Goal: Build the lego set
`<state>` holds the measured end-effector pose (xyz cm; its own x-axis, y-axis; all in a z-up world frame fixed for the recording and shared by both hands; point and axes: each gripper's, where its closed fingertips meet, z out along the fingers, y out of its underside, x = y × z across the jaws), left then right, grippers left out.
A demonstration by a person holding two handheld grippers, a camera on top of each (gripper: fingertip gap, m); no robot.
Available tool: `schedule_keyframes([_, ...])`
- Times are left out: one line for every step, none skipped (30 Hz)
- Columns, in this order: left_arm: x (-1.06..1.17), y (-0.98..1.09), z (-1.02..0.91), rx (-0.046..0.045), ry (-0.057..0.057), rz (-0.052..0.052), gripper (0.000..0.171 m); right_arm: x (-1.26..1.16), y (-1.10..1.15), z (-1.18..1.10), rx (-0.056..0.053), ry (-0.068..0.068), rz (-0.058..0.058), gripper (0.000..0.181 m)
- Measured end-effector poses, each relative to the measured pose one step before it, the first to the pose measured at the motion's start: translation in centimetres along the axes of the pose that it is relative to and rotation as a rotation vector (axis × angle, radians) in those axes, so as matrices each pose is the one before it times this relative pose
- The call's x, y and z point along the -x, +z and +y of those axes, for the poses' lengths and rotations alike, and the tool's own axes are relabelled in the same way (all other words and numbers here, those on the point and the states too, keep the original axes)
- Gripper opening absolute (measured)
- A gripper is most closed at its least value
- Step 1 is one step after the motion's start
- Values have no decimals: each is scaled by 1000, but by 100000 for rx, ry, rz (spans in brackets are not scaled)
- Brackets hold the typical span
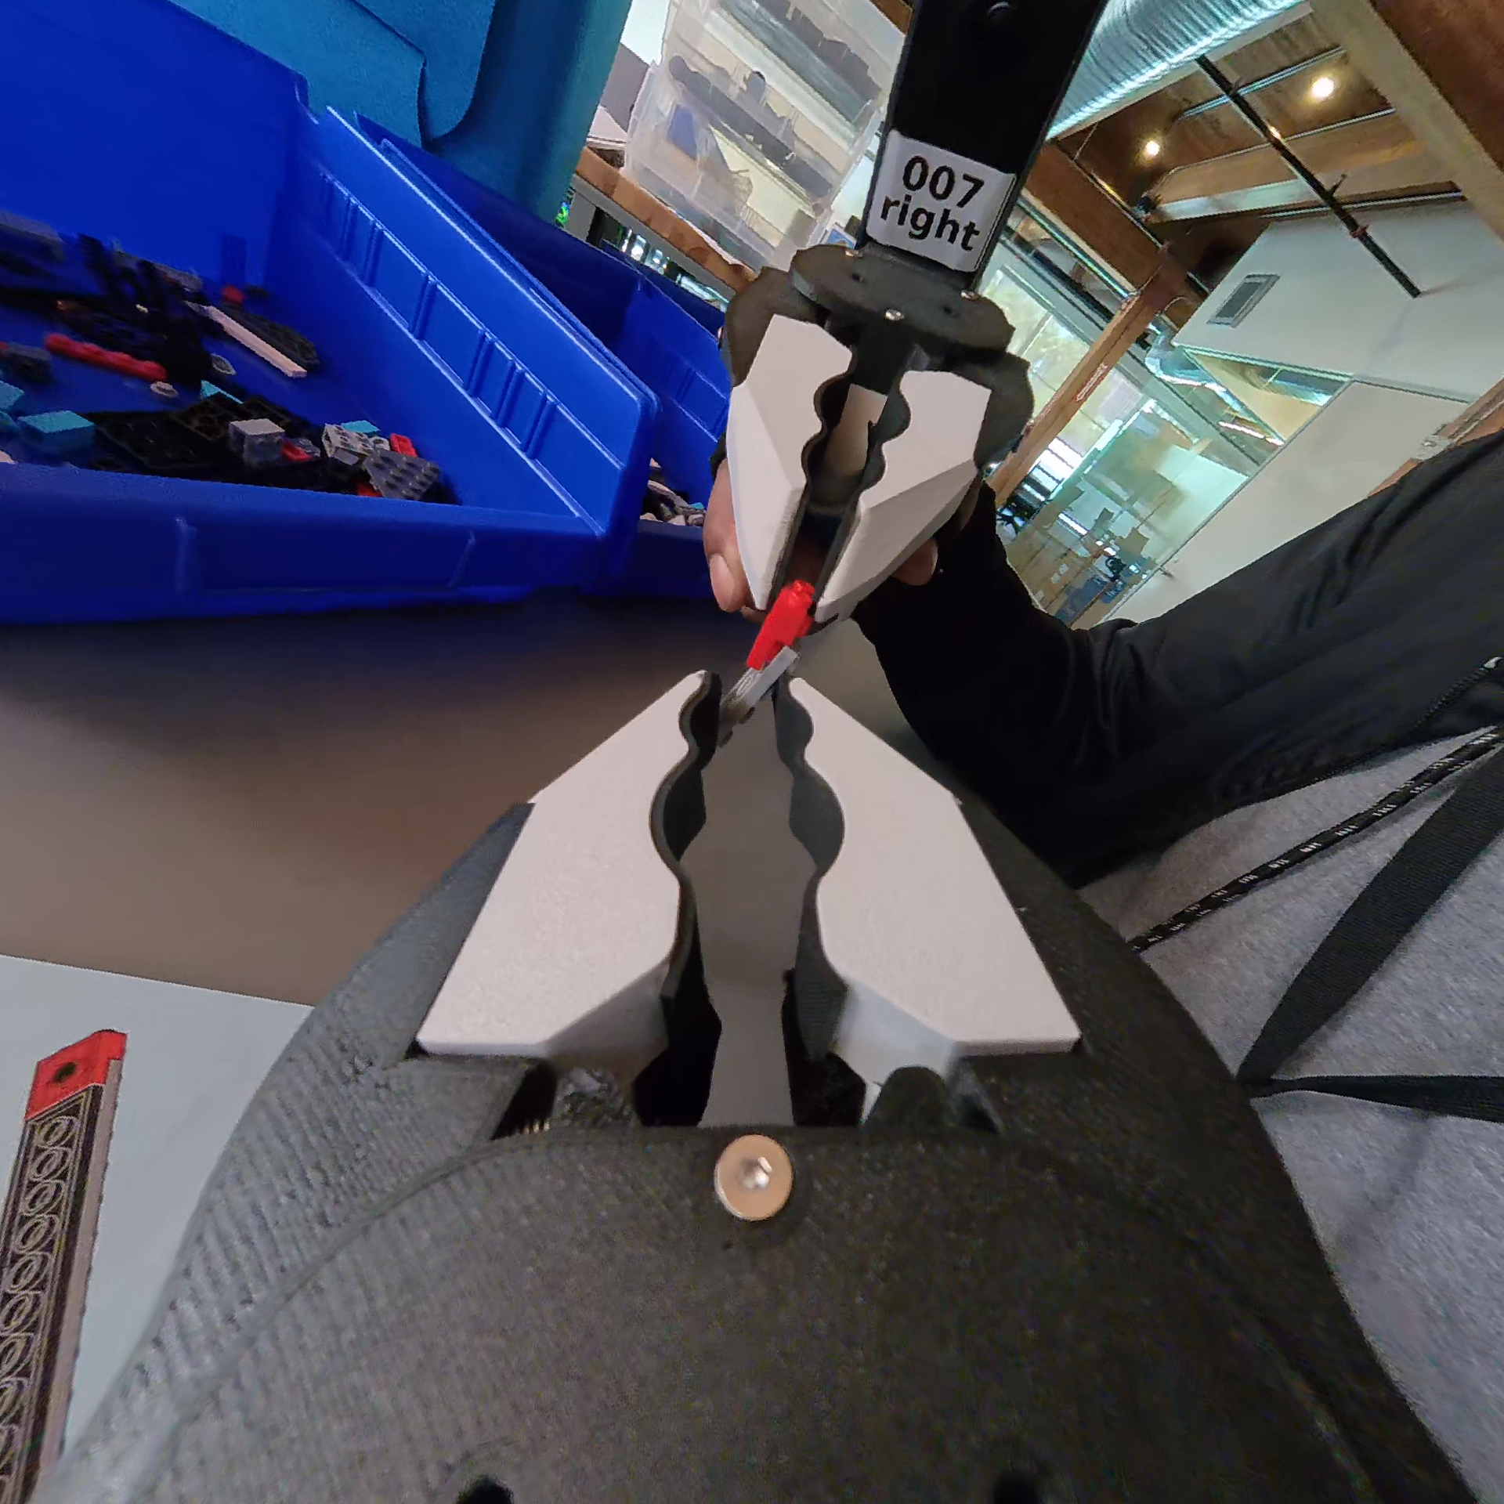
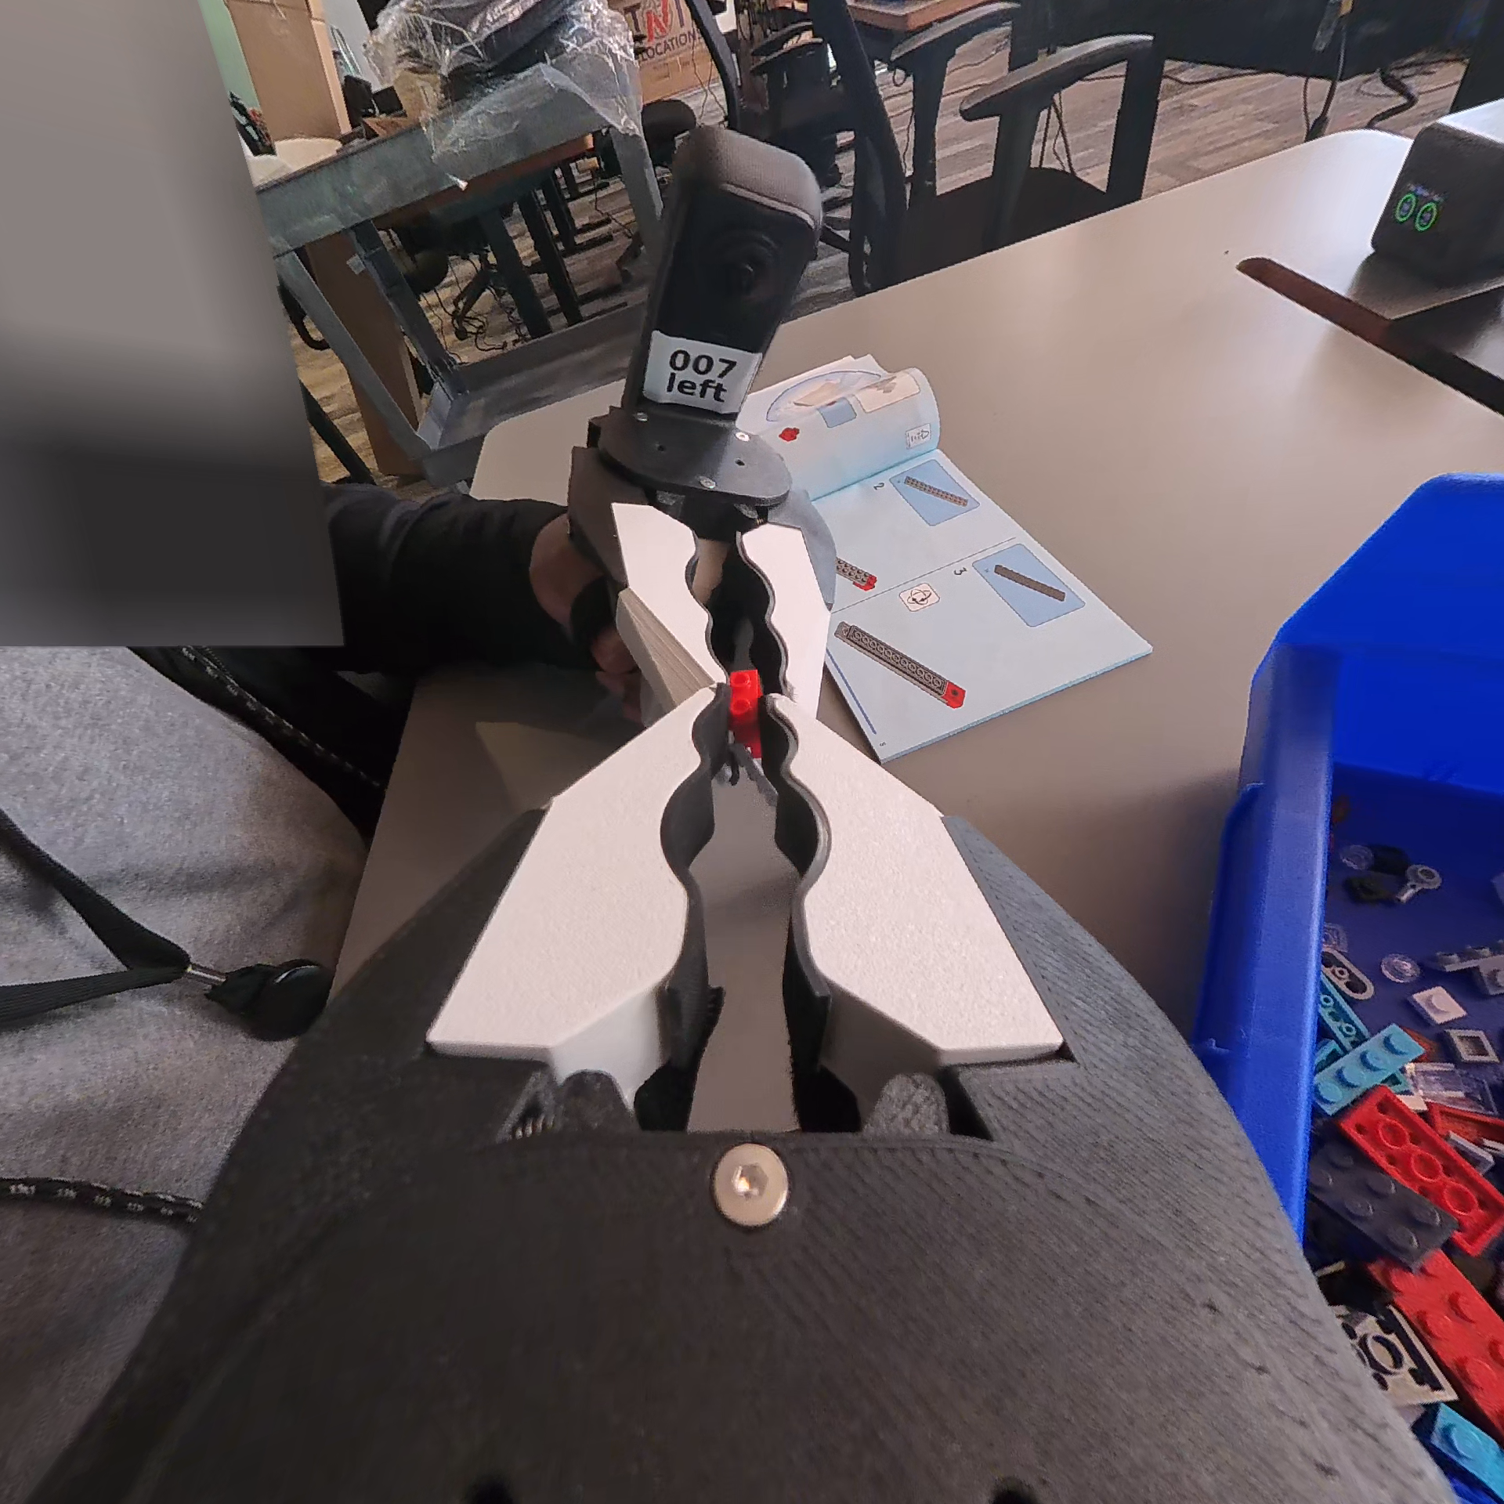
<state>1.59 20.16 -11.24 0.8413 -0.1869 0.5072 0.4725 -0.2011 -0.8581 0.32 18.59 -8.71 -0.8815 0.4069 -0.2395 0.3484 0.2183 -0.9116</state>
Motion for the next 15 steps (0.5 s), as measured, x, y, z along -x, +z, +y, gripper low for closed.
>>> schedule_keyframes([7,-1,13,65,627,-215,13,3,-10,-2,-48,270,-177,9])
schedule_keyframes([40,4,19,150,646,-526,13,-20,9,28,32,354,-124,9])
schedule_keyframes([49,4,17,140,682,-575,13,-26,-10,15,-46,306,-84,9])
schedule_keyframes([35,2,-16,-68,394,-416,14,-21,-5,5,-41,285,-84,9])
schedule_keyframes([61,-1,-8,-73,226,-493,14,-23,-9,6,50,12,79,9])
schedule_keyframes([87,-3,-3,-67,162,-612,15,-18,-1,14,91,-142,152,9])
schedule_keyframes([38,-6,-29,-309,145,-199,15,-11,-5,-9,-23,-65,126,9])
schedule_keyframes([-1,-2,-45,-504,-33,10,15,-3,-16,-33,-160,-16,55,9])
schedule_keyframes([0,7,-47,-473,10,-56,15,1,-19,-27,-122,-7,27,9])
schedule_keyframes([14,8,-30,-416,114,-226,15,-20,-19,-11,-71,-75,125,9])
schedule_keyframes([16,18,-44,-513,302,-309,15,-28,-25,-28,-118,-44,123,9])
schedule_keyframes([-13,27,-47,-491,367,-150,16,6,-28,-29,-173,-42,11,9])
schedule_keyframes([-24,8,-53,-526,325,-57,16,8,-21,-42,-183,-70,25,9])
schedule_keyframes([-8,15,-56,-638,201,-102,16,-13,-21,-42,-186,-125,152,9])
schedule_keyframes([-7,15,-67,-650,192,-145,16,-6,-31,-42,-144,-175,156,9])
